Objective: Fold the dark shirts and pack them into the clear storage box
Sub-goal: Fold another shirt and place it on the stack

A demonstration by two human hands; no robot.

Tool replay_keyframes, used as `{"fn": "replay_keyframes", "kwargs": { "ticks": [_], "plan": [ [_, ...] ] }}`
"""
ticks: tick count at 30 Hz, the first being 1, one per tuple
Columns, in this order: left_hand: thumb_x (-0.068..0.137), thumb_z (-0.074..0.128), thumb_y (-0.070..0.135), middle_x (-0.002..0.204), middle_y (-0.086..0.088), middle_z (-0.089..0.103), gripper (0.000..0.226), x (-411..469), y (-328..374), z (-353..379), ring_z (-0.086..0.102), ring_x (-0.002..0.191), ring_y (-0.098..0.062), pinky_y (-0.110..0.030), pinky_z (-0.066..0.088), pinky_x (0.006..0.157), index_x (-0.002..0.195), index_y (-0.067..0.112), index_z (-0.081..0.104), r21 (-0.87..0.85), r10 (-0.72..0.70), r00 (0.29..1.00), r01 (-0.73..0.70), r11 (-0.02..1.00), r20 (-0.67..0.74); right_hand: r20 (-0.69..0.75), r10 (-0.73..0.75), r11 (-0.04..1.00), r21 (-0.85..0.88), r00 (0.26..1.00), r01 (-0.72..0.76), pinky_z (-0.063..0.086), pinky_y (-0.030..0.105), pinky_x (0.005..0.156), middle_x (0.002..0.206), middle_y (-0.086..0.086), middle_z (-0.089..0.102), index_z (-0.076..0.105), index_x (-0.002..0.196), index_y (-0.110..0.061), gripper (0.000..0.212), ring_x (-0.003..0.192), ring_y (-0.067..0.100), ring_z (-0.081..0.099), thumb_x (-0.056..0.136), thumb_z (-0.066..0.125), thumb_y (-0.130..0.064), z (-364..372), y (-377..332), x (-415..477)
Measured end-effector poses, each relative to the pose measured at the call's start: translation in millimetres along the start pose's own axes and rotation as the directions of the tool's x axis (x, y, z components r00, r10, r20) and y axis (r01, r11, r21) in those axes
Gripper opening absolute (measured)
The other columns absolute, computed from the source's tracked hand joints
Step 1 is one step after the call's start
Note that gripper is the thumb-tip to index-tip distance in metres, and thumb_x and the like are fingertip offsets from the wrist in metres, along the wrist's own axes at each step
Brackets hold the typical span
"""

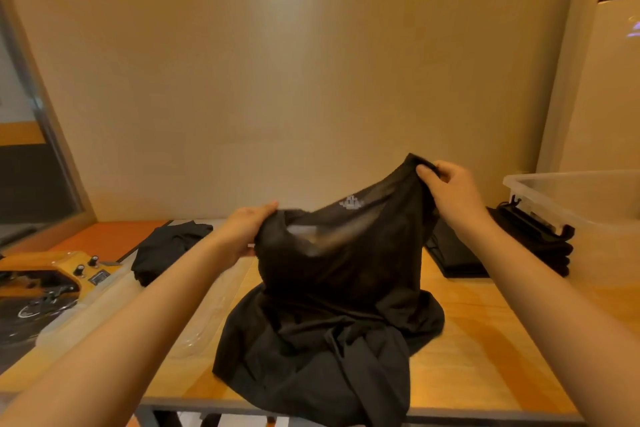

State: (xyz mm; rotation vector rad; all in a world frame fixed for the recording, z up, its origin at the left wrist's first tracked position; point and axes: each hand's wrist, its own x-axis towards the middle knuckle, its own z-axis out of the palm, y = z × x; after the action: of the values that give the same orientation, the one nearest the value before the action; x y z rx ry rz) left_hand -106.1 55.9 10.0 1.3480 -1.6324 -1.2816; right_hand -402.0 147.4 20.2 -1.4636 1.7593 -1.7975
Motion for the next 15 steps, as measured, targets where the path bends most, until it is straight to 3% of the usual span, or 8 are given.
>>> {"fn": "replay_keyframes", "kwargs": {
  "ticks": [2,4,8,12,15],
  "plan": [
    [0.098,0.043,0.050,0.096,-0.006,0.060,0.043,1.4,-24.7,4.2,0.056,0.081,-0.019,-0.029,0.043,0.066,0.112,0.012,0.058,0.264,-0.115,0.991,0.092,0.960,0.075,0.101,0.123,0.982,-0.159,0.987,-0.106,0.042,0.037,0.063,0.082,0.024,0.060,0.060,0.084,0.004,0.037,0.081,0.038,0.062,0.096,0.054,-0.031,9.4,29.2,-5.6],
    [0.098,0.042,0.051,0.098,-0.002,0.059,0.040,5.2,-49.1,6.9,0.054,0.078,-0.015,-0.026,0.039,0.064,0.112,0.017,0.057,0.429,-0.123,0.982,0.049,0.902,0.145,0.168,0.217,0.939,-0.306,0.962,-0.158,0.036,0.034,0.058,0.075,0.021,0.057,0.057,0.075,-0.003,0.034,0.075,0.038,0.059,0.096,0.055,-0.029,15.9,57.3,-17.1],
    [0.094,0.056,0.043,0.117,0.004,0.057,0.034,13.6,-74.7,11.2,0.053,0.107,-0.014,-0.026,0.039,0.088,0.121,0.024,0.060,0.481,0.025,0.978,-0.123,0.868,0.205,0.179,0.293,0.896,-0.394,0.939,-0.205,0.032,0.032,0.057,0.081,0.024,0.058,0.056,0.078,-0.003,0.032,0.067,0.027,0.053,0.096,0.056,-0.029,22.3,85.2,-33.2],
    [0.094,0.060,0.026,0.113,0.003,0.063,0.026,21.6,-75.2,28.1,0.053,0.106,-0.011,-0.020,0.036,0.089,0.119,0.020,0.065,0.540,0.257,0.933,-0.355,0.763,0.251,0.202,0.262,0.910,-0.378,0.944,-0.172,0.032,0.032,0.058,0.074,0.021,0.051,0.049,0.072,-0.007,0.033,0.065,0.026,0.051,0.096,0.056,-0.030,26.2,88.0,-35.9],
    [0.087,0.070,0.026,0.112,0.007,0.065,0.031,33.5,-75.8,33.5,0.057,0.104,-0.008,-0.020,0.041,0.092,0.118,0.022,0.066,0.587,0.260,0.902,-0.424,0.690,0.346,0.216,0.247,0.919,-0.361,0.945,-0.158,0.035,0.031,0.059,0.074,0.020,0.054,0.051,0.073,-0.002,0.036,0.068,0.029,0.054,0.096,0.056,-0.029,24.1,90.1,-38.7]
  ]
}}
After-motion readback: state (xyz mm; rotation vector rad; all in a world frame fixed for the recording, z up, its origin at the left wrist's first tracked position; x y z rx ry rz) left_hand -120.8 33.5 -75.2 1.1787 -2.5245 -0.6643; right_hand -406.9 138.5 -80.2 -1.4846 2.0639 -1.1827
